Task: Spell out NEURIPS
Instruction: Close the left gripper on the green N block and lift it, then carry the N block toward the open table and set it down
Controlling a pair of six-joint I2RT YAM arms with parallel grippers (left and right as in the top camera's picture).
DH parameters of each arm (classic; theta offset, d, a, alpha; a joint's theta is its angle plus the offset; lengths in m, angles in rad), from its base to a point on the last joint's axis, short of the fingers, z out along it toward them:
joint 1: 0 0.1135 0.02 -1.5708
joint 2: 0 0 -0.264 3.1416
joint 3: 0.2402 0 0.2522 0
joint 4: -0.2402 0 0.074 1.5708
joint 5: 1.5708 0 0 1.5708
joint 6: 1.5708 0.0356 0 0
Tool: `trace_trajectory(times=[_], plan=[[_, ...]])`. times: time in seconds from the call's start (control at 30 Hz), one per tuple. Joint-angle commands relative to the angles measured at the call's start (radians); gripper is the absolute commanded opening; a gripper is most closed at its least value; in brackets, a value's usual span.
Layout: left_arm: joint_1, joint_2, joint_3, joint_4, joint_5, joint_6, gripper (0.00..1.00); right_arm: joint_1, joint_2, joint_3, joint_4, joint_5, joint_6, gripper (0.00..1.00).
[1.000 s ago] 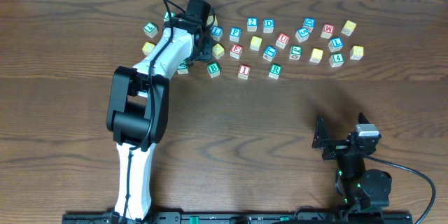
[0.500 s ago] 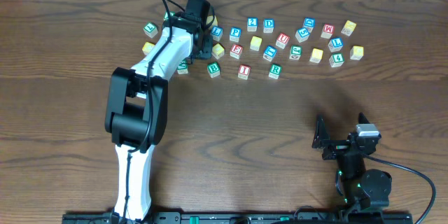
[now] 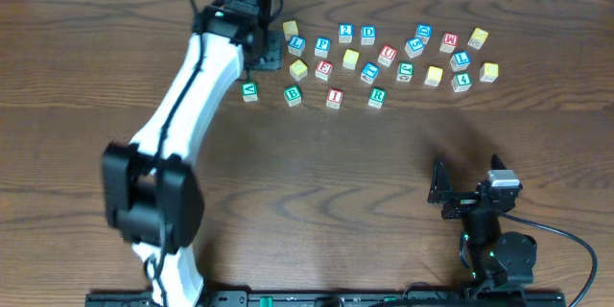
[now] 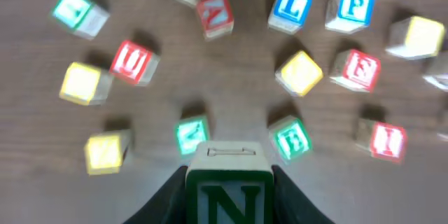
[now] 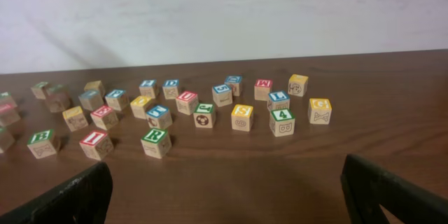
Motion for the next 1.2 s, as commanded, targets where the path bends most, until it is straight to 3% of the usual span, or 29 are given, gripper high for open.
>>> trace_trajectory(times=[0.0, 0.23, 0.43, 0.93, 1.17], plan=[[0.005, -0.089, -0.004, -0.109, -0.012, -0.066, 0.29, 0.002, -0.003, -0.003, -0.003, -0.006, -0.008, 0.99], [-0.001, -0.092, -0.024, -0.354, 0.026, -0.134, 0.29, 0.002, -0.003, -0.003, -0.003, -0.006, -0.008, 0.99], [-0.022, -0.092, -0.17, -0.366, 0.026, -0.167, 0.29, 0.002, -0.003, -0.003, -0.003, -0.006, -0.008, 0.99], [-0.035, -0.092, -0.54, 0.047, 0.025, -0.179, 0.29, 0.002, -0.003, -0.003, -0.003, -0.006, -0.008, 0.99], [-0.035, -0.092, -0.624, 0.155, 0.025, -0.178, 0.3, 0.002, -0.003, -0.003, -0.003, -0.006, -0.008, 0.99]])
